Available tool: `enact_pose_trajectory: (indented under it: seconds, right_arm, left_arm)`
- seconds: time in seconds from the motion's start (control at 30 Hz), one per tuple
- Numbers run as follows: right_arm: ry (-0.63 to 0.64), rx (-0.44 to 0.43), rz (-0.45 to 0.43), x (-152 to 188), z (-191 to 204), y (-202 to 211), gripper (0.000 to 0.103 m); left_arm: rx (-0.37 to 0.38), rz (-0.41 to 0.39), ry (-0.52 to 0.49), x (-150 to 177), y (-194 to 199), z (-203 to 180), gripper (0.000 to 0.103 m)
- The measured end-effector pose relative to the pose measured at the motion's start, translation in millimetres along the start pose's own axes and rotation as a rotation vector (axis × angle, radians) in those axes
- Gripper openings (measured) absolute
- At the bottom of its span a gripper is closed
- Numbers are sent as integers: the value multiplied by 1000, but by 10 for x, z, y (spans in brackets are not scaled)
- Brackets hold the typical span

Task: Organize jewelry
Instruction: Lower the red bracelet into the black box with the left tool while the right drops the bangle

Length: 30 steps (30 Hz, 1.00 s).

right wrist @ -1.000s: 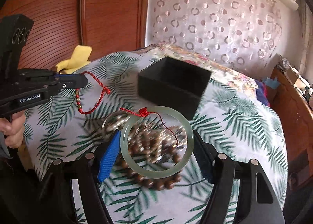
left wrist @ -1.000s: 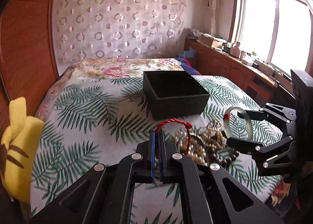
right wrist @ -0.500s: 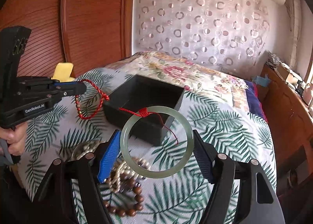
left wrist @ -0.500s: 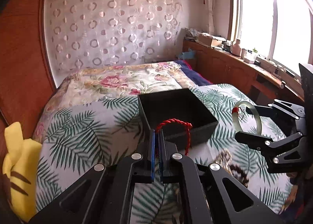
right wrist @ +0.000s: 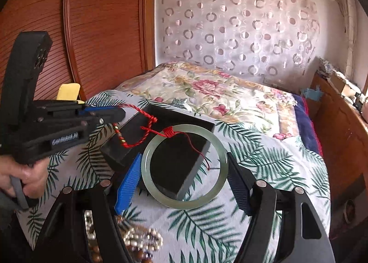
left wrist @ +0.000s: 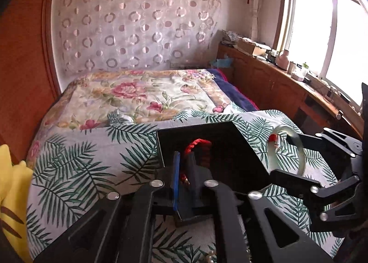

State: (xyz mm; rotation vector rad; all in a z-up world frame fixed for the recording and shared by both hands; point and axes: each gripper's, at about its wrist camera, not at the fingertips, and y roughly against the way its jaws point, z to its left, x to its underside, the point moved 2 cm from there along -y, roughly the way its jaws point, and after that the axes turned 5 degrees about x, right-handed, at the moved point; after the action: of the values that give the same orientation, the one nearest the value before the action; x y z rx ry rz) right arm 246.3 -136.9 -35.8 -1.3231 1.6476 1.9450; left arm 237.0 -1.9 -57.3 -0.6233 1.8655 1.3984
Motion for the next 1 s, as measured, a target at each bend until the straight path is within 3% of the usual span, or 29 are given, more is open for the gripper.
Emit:
enact_pose_trajectory:
  seconds: [0.07, 0.1, 0.17, 0.63, 0.87, 1.0]
  right_arm:
    - [6, -16, 3, -33, 31, -80, 74]
    - [13, -23, 6, -50, 55, -125, 74]
    - [28, -34, 10, -74, 97, -197, 74]
    - [81, -65, 46, -126, 241, -512, 74]
    - [91, -74, 83, -146, 283, -647, 74]
    - [89, -74, 98, -138, 305, -691, 74]
  left_arm:
    - [-13, -5, -13, 16, 7, 2, 17]
    - [-13, -8, -17, 15, 19, 4, 25]
    - [-9, -22, -15, 33, 71, 28, 33]
    - [24, -64, 12, 42, 382, 250, 48]
    - [-31, -97, 11, 159, 538, 379, 85]
    - [-54, -100, -1, 275, 567, 400, 95]
